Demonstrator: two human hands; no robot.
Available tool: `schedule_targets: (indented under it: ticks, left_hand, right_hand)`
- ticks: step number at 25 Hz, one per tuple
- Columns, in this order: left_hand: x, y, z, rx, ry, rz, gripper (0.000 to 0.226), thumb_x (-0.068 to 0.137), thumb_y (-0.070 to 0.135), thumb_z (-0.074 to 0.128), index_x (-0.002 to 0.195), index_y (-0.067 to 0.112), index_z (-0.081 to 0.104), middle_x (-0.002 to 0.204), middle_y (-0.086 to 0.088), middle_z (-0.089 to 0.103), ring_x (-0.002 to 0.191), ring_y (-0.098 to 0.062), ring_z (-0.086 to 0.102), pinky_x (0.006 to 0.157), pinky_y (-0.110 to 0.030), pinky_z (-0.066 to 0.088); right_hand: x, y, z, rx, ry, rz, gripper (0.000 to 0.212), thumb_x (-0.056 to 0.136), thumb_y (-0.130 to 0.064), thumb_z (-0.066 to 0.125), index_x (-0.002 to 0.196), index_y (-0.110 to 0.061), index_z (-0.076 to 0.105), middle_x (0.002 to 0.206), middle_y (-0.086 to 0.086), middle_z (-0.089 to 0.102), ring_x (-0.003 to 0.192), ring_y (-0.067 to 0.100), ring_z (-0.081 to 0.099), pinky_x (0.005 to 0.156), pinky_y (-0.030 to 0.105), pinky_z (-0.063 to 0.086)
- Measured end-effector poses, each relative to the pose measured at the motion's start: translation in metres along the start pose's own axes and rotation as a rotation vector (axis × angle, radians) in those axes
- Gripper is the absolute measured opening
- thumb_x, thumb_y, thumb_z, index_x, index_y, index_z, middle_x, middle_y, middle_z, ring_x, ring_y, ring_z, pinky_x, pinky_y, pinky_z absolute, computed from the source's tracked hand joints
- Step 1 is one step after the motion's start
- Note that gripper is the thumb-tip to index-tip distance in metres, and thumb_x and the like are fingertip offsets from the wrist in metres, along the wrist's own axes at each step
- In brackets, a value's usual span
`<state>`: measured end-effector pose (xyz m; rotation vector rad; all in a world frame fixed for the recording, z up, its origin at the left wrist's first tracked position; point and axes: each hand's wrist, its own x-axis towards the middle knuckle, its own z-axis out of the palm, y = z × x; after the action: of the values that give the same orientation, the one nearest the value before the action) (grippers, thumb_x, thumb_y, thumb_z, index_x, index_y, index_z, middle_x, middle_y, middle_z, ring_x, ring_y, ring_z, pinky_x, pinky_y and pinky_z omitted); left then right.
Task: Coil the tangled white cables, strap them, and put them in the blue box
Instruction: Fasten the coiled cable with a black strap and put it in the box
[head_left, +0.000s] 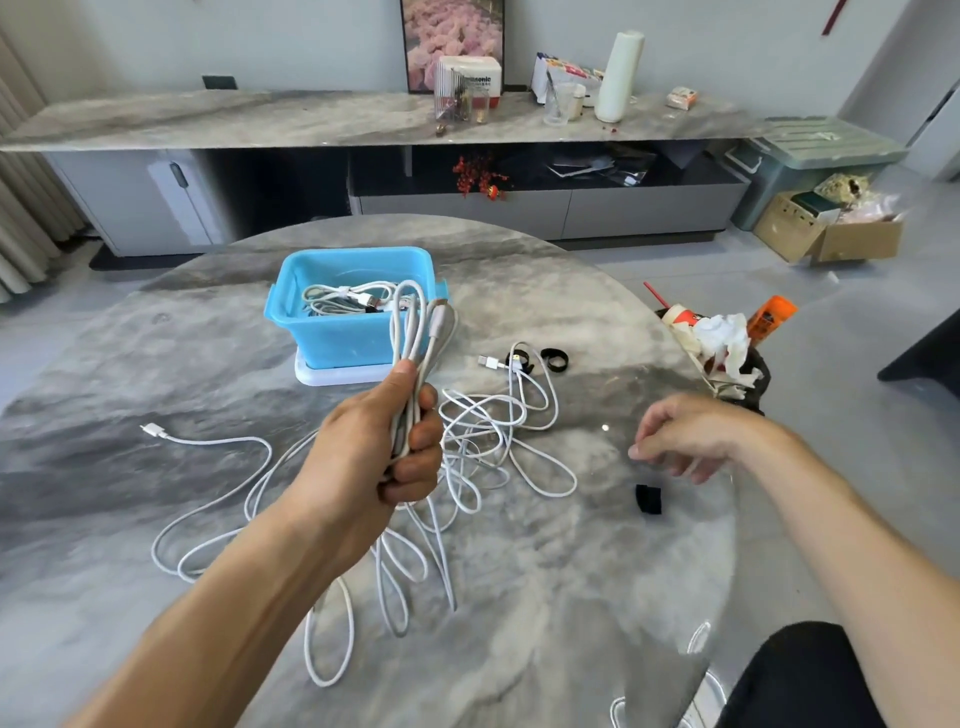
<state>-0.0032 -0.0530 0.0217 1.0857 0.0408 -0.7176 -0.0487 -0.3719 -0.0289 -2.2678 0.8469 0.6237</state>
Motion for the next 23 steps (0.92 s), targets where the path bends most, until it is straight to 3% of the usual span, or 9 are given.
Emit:
schedule_targets:
  ticks: [5, 8, 10, 14, 19, 23]
  left_hand:
    - [-0.003, -0.009, 0.007, 0.058, -0.007, -0.013, 0.034, 0.102, 0.039, 0.039, 0.078, 0.016, 0.045, 0.055, 0.002, 0.034, 0.035, -0.006, 0.022, 0.037, -0.015, 0.011]
    - [-0.006, -0.013, 0.007, 0.066, -0.010, -0.026, 0.035, 0.102, 0.040, 0.039, 0.078, 0.016, 0.045, 0.055, 0.002, 0.034, 0.036, -0.006, 0.022, 0.037, -0.016, 0.010]
    - [-0.006, -0.014, 0.007, 0.064, -0.015, -0.031, 0.035, 0.102, 0.040, 0.038, 0.078, 0.016, 0.045, 0.055, 0.002, 0.034, 0.035, -0.005, 0.023, 0.037, -0.016, 0.010]
    - [-0.002, -0.016, 0.007, 0.072, -0.005, -0.020, 0.034, 0.102, 0.040, 0.039, 0.079, 0.016, 0.045, 0.055, 0.002, 0.035, 0.035, -0.006, 0.024, 0.035, -0.012, 0.013]
    - [-0.001, -0.013, 0.007, 0.055, 0.048, 0.041, 0.033, 0.102, 0.040, 0.041, 0.080, 0.016, 0.046, 0.056, 0.001, 0.037, 0.036, -0.007, 0.025, 0.037, -0.014, 0.013]
    - [-0.005, -0.022, 0.009, 0.170, 0.065, 0.096, 0.035, 0.100, 0.043, 0.044, 0.085, 0.012, 0.050, 0.055, 0.000, 0.035, 0.039, -0.009, 0.020, 0.041, -0.014, 0.014]
  right_hand:
    - [-0.007, 0.019, 0.013, -0.143, -0.134, 0.037, 0.033, 0.076, -0.029, 0.084, 0.099, -0.015, 0.065, 0.092, 0.007, 0.072, 0.066, 0.017, 0.064, 0.055, 0.029, 0.055]
    - [0.001, 0.020, 0.026, -0.245, -0.083, 0.004, 0.025, 0.075, -0.020, 0.085, 0.089, -0.015, 0.064, 0.096, 0.013, 0.074, 0.065, 0.019, 0.065, 0.059, 0.033, 0.058]
    - [0.002, 0.018, 0.030, -0.204, -0.070, -0.032, 0.016, 0.079, -0.012, 0.080, 0.084, -0.012, 0.065, 0.087, 0.013, 0.072, 0.061, 0.017, 0.065, 0.061, 0.035, 0.059]
    - [-0.016, 0.000, 0.031, 0.131, -0.058, -0.175, 0.012, 0.084, 0.000, 0.073, 0.078, -0.007, 0.065, 0.066, 0.011, 0.066, 0.051, 0.016, 0.060, 0.050, 0.028, 0.055]
    - [-0.069, -0.053, 0.036, 0.630, 0.013, -0.452, 0.012, 0.084, 0.008, 0.069, 0.080, -0.003, 0.068, 0.066, 0.012, 0.066, 0.054, 0.016, 0.061, 0.053, 0.026, 0.057]
    - [-0.108, -0.088, 0.080, 1.023, 0.081, -0.485, 0.010, 0.084, 0.007, 0.068, 0.081, -0.002, 0.070, 0.064, 0.009, 0.068, 0.052, 0.015, 0.062, 0.053, 0.025, 0.058]
